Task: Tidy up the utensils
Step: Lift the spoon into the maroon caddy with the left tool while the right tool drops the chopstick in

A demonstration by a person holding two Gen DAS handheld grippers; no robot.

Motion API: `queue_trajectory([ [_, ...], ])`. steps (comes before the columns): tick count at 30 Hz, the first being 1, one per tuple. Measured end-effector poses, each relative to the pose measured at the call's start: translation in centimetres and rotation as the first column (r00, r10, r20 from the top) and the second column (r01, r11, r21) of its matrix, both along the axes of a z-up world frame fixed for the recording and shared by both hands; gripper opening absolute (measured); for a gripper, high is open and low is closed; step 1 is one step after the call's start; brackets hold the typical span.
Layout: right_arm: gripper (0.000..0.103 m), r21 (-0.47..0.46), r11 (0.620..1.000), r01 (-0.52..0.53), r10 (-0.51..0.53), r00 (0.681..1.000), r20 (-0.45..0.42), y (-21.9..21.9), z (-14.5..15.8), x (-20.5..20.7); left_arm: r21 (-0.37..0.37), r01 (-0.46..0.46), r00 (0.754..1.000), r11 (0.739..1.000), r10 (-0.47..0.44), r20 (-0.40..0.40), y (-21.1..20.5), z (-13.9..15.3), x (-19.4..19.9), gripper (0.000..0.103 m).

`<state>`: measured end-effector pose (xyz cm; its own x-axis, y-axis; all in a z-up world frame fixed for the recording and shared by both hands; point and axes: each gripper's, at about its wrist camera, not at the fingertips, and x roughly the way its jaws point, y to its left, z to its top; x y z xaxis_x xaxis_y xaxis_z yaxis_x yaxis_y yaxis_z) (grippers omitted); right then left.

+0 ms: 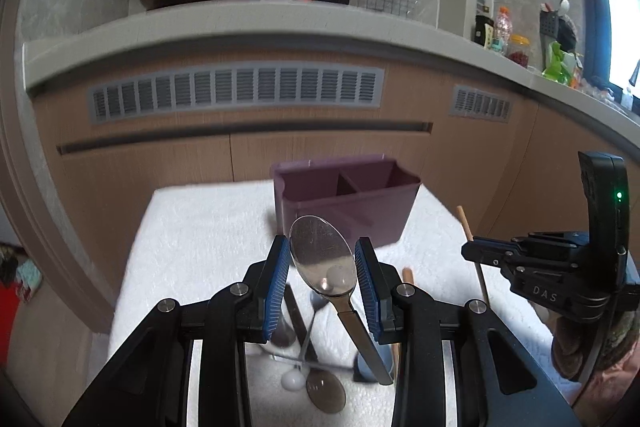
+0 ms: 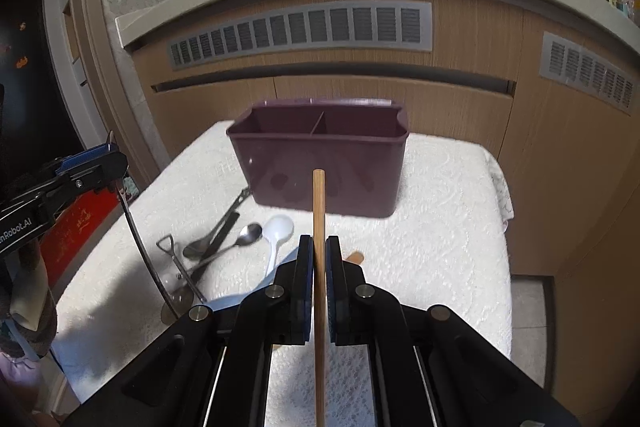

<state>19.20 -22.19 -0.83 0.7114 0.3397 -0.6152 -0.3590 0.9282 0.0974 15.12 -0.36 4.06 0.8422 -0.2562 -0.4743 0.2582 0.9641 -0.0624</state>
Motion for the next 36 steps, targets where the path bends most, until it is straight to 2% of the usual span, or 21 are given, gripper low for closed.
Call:
queue_trajectory([
  [2, 0.005, 0.002, 1.0, 0.004, -0.004, 0.999, 0.049, -0.1, 1.7, 0.2, 0.024, 0.006, 0.999, 1.0, -0.007, 0.046, -0.4, 1.7, 0.1, 0.035],
  [5, 0.005, 0.005, 1.0, 0.007, -0.008, 0.987, 0.159, 0.0, 5.9, 1.0, 0.07, 0.005, 0.987, 0.998, -0.016, 0.157, -1.2, 5.7, 0.8, 0.035],
  [10, 0.005, 0.026, 1.0, 0.014, -0.021, 0.944, 0.329, 0.4, 13.4, 3.0, 0.092, -0.011, 0.948, 0.996, -0.019, 0.318, -2.0, 11.9, 3.4, 0.035],
  [12, 0.005, 0.036, 0.999, 0.025, -0.036, 0.931, 0.364, 0.5, 15.6, 4.3, 0.106, -0.03, 0.934, 0.994, -0.01, 0.358, -2.4, 13.1, 4.7, 0.035],
  [17, 0.005, 0.041, 0.999, 0.031, -0.044, 0.931, 0.363, 0.2, 18.1, 7.1, 0.111, -0.045, 0.931, 0.993, 0.001, 0.366, -2.5, 13.9, 8.9, 0.035],
  [21, 0.005, 0.012, 0.999, 0.035, -0.037, 0.943, 0.331, 0.1, 17.4, 8.9, 0.096, -0.05, 0.948, 0.994, 0.017, 0.319, -2.6, 12.0, 12.5, 0.035],
  [29, 0.005, -0.007, 0.999, 0.049, -0.047, 0.974, 0.221, 0.2, 11.8, 12.0, 0.085, -0.044, 0.982, 0.995, 0.027, 0.186, -3.4, 5.2, 16.3, 0.035],
  [34, 0.006, -0.013, 0.999, 0.042, -0.04, 0.992, 0.119, 0.6, 7.4, 13.9, 0.043, -0.01, 0.999, 0.999, 0.008, 0.046, -3.3, 1.1, 17.7, 0.037],
  [36, 0.011, -0.026, 0.999, 0.021, -0.019, 0.997, 0.07, 0.8, 5.6, 14.3, 0.036, 0.002, 1.0, 0.999, -0.002, -0.013, -3.2, -0.1, 18.1, 0.043],
])
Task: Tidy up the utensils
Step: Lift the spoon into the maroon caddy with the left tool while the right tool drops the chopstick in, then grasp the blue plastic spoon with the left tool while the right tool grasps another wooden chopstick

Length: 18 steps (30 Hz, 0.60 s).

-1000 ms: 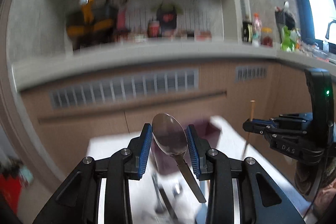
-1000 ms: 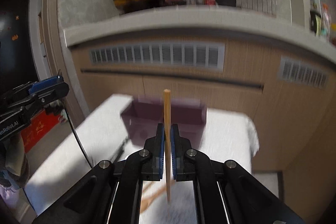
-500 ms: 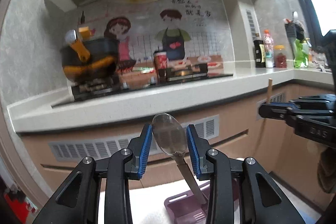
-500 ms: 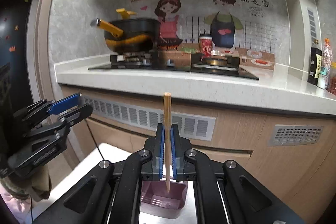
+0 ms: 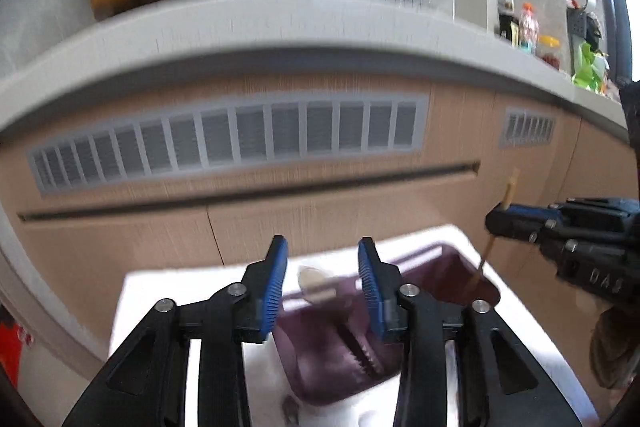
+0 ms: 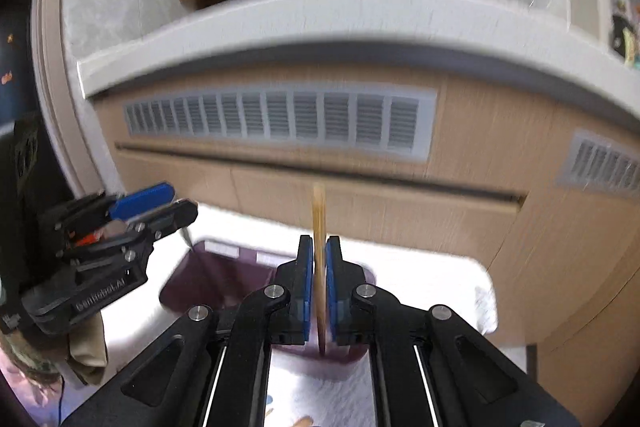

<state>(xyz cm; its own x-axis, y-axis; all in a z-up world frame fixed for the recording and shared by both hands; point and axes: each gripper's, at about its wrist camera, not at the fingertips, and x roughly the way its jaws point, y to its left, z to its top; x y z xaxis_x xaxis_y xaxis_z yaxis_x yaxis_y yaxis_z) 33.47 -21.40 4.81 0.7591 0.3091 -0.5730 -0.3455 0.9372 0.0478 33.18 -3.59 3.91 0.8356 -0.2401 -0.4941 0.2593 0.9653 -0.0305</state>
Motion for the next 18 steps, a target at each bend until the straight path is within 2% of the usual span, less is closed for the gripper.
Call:
queue_trajectory([
  [1, 0.02, -0.004, 1.0, -0.003, 0.003, 1.0, -0.018, 0.1, -0.8, 0.0, -0.005, 0.002, 1.0, 1.0, -0.002, -0.016, 0.1, -0.4, -0.1, 0.046],
  [2, 0.033, -0.009, 1.0, 0.004, -0.004, 1.0, -0.027, 0.1, -1.4, -0.1, -0.005, -0.002, 1.0, 1.0, 0.002, -0.026, 0.2, -0.7, -0.3, 0.048],
  [3, 0.039, -0.012, 1.0, 0.014, -0.014, 0.999, -0.031, -0.1, -1.9, -0.3, -0.002, -0.005, 1.0, 1.0, 0.005, -0.029, 0.4, -0.8, -0.8, 0.049],
  [4, 0.048, -0.01, 1.0, 0.023, -0.023, 0.999, -0.032, -0.3, -2.3, -0.6, -0.006, -0.006, 1.0, 1.0, 0.006, -0.029, 0.6, -0.8, -1.3, 0.052],
  [5, 0.055, -0.008, 0.999, 0.031, -0.031, 0.999, -0.034, -0.5, -2.5, -0.9, -0.011, -0.009, 0.999, 1.0, 0.008, -0.032, 0.9, -0.9, -1.9, 0.058],
  [7, 0.06, -0.011, 0.999, 0.048, -0.048, 0.998, -0.042, -1.0, -3.1, -1.8, -0.015, -0.017, 0.999, 1.0, 0.017, -0.043, 1.3, -1.1, -3.1, 0.065],
  [11, 0.077, -0.046, 0.995, 0.085, -0.087, 0.995, -0.051, -1.6, -4.5, -3.8, -0.014, -0.022, 0.997, 1.0, 0.021, -0.079, 2.1, -2.2, -5.7, 0.066],
  [18, 0.085, -0.118, 0.984, 0.134, -0.147, 0.984, -0.105, -2.2, -8.4, -7.9, 0.002, -0.012, 0.984, 1.0, 0.012, -0.179, 2.6, -6.6, -11.1, 0.068],
])
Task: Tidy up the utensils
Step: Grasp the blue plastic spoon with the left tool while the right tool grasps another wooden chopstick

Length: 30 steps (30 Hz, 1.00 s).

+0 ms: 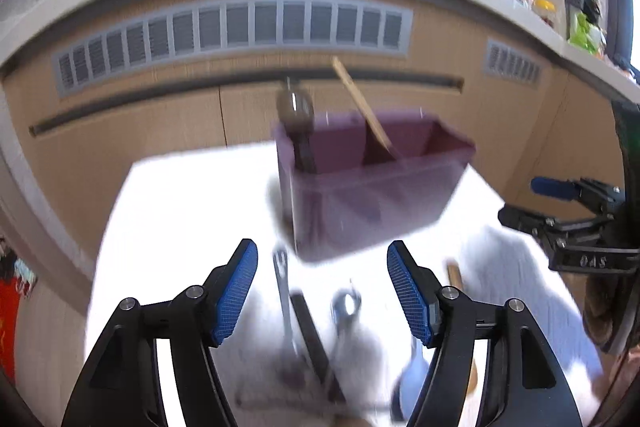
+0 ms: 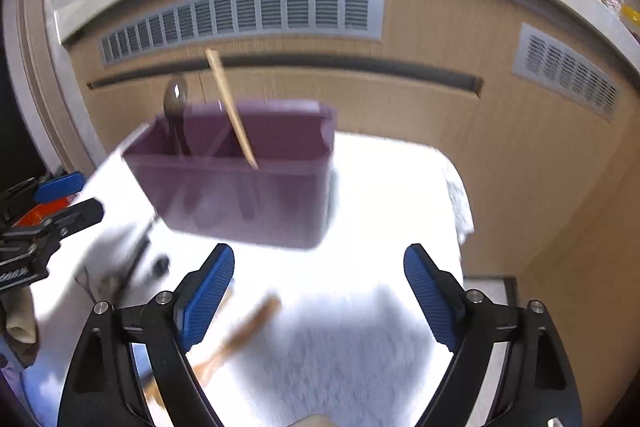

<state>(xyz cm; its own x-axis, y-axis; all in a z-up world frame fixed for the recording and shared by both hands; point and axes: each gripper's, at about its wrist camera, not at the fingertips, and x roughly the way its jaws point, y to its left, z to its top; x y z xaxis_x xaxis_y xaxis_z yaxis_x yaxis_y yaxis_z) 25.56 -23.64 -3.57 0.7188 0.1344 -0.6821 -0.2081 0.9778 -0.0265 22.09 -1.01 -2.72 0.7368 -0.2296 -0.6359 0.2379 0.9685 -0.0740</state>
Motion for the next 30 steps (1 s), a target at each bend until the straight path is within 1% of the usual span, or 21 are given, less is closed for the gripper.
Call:
queue_trajectory([
  [3, 0.085, -0.049, 0.999, 0.012, -0.013, 0.999, -0.034, 0.2, -1.7, -1.6, -0.019, 0.014, 0.998, 1.0, -0.015, -0.062, 0.1, -1.9, -2.2, 0.068],
  [7, 0.086, -0.1, 0.995, 0.025, -0.031, 0.998, -0.057, 0.0, -3.7, -3.7, -0.027, 0.059, 0.992, 0.998, -0.062, -0.109, -0.7, -3.5, -4.9, 0.068],
  [9, 0.086, -0.123, 0.991, 0.044, -0.051, 0.997, -0.056, -0.2, -4.4, -5.0, -0.048, 0.085, 0.988, 0.995, -0.091, -0.128, -1.4, -4.1, -6.4, 0.068],
  [12, 0.088, -0.136, 0.989, 0.066, -0.072, 0.996, -0.043, -0.6, -4.7, -6.9, -0.065, 0.113, 0.985, 0.991, -0.121, -0.126, -2.8, -4.8, -8.0, 0.068],
  [14, 0.091, -0.143, 0.985, 0.095, -0.1, 0.995, -0.024, -1.1, -4.7, -7.8, -0.054, 0.115, 0.984, 0.992, -0.121, -0.133, -4.0, -5.3, -8.1, 0.068],
  [15, 0.091, -0.148, 0.983, 0.111, -0.115, 0.993, -0.014, -1.3, -4.7, -8.2, -0.06, 0.11, 0.983, 0.992, -0.117, -0.144, -4.4, -5.4, -7.7, 0.067],
  [17, 0.092, -0.158, 0.977, 0.143, -0.144, 0.99, 0.008, -1.8, -4.5, -8.8, -0.075, 0.096, 0.98, 0.992, -0.108, -0.167, -4.6, -5.5, -7.0, 0.059],
  [19, 0.095, -0.159, 0.975, 0.157, -0.155, 0.988, 0.022, -2.3, -4.4, -9.2, -0.09, 0.075, 0.977, 0.993, -0.092, -0.194, -4.8, -5.8, -6.2, 0.059],
  [21, 0.096, -0.148, 0.975, 0.163, -0.162, 0.987, 0.023, -2.7, -4.3, -9.3, -0.096, 0.064, 0.973, 0.993, -0.083, -0.215, -5.0, -6.0, -5.7, 0.057],
  [22, 0.096, -0.141, 0.976, 0.166, -0.165, 0.986, 0.018, -2.9, -4.3, -9.3, -0.083, 0.055, 0.972, 0.995, -0.072, -0.224, -5.3, -6.3, -5.5, 0.052],
  [23, 0.096, -0.136, 0.976, 0.169, -0.168, 0.986, 0.016, -3.1, -4.4, -9.3, -0.083, 0.051, 0.971, 0.995, -0.068, -0.23, -5.4, -6.4, -5.3, 0.041],
  [24, 0.096, -0.132, 0.976, 0.172, -0.172, 0.985, 0.013, -3.2, -4.5, -9.3, -0.083, 0.048, 0.971, 0.995, -0.066, -0.23, -5.5, -6.4, -5.2, 0.035],
  [27, 0.098, -0.127, 0.976, 0.177, -0.179, 0.984, -0.003, -3.3, -4.7, -9.3, -0.065, 0.036, 0.981, 0.997, -0.048, -0.189, -5.2, -5.8, -5.5, 0.035],
  [28, 0.101, -0.126, 0.976, 0.178, -0.18, 0.984, -0.008, -3.2, -4.6, -9.3, -0.061, 0.032, 0.987, 0.998, -0.041, -0.154, -4.8, -5.0, -6.0, 0.035],
  [30, 0.101, -0.116, 0.98, 0.162, -0.164, 0.986, -0.009, -2.7, -4.4, -9.4, -0.053, 0.019, 0.996, 0.998, -0.024, -0.085, -3.9, -3.3, -6.6, 0.035],
])
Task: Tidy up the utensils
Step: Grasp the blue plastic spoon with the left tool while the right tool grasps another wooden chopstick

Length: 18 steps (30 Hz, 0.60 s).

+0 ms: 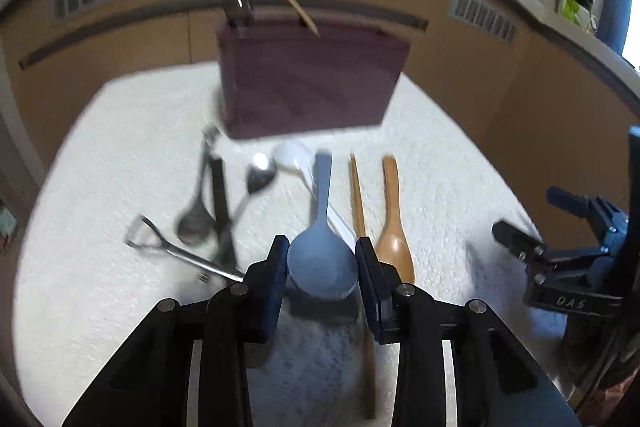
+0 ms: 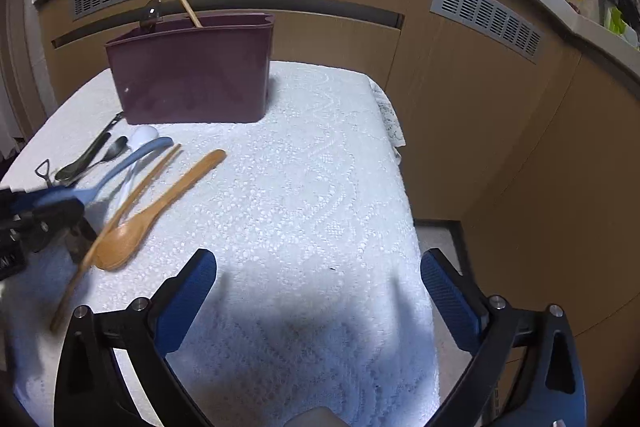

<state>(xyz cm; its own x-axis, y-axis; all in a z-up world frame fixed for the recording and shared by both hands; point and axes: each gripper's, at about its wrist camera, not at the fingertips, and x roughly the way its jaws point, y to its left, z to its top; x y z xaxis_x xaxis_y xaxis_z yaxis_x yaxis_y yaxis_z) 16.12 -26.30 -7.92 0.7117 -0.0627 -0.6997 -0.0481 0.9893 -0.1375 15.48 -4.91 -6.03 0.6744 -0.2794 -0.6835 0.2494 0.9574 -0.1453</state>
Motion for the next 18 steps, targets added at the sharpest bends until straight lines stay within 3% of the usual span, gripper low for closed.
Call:
queue_trajectory([
  [4, 0.101, 0.101, 0.99, -0.102, 0.103, 0.995, -0.005, 1.7, 1.3, 0.4, -0.002, -0.032, 0.995, 0.999, 0.032, 0.098, 1.9, 3.0, -0.8, 0.034],
  [6, 0.092, 0.157, 0.98, -0.122, 0.126, 0.992, -0.017, 2.6, 1.7, 1.2, -0.004, -0.045, 0.99, 0.999, 0.045, 0.135, 2.8, 4.0, -1.0, 0.033],
  [8, 0.05, 0.208, 0.966, -0.154, 0.171, 0.983, -0.066, 4.1, 1.7, 2.7, -0.003, -0.062, 0.985, 0.998, 0.061, 0.162, 3.8, 4.7, -1.2, 0.032],
  [10, 0.032, 0.259, 0.95, -0.172, 0.21, 0.97, -0.125, 5.5, 1.3, 4.2, -0.02, -0.072, 0.983, 0.997, 0.075, 0.168, 4.7, 5.0, -1.0, 0.031],
  [13, 0.031, 0.302, 0.94, -0.16, 0.216, 0.963, -0.163, 7.4, 0.6, 5.8, -0.037, -0.078, 0.983, 0.996, 0.083, 0.166, 5.4, 4.8, -0.9, 0.031],
  [18, 0.031, 0.25, 0.96, -0.125, 0.179, 0.963, -0.204, 10.3, -0.9, 7.5, -0.062, -0.074, 0.984, 0.995, 0.083, 0.154, 6.3, 4.3, -1.0, 0.03],
])
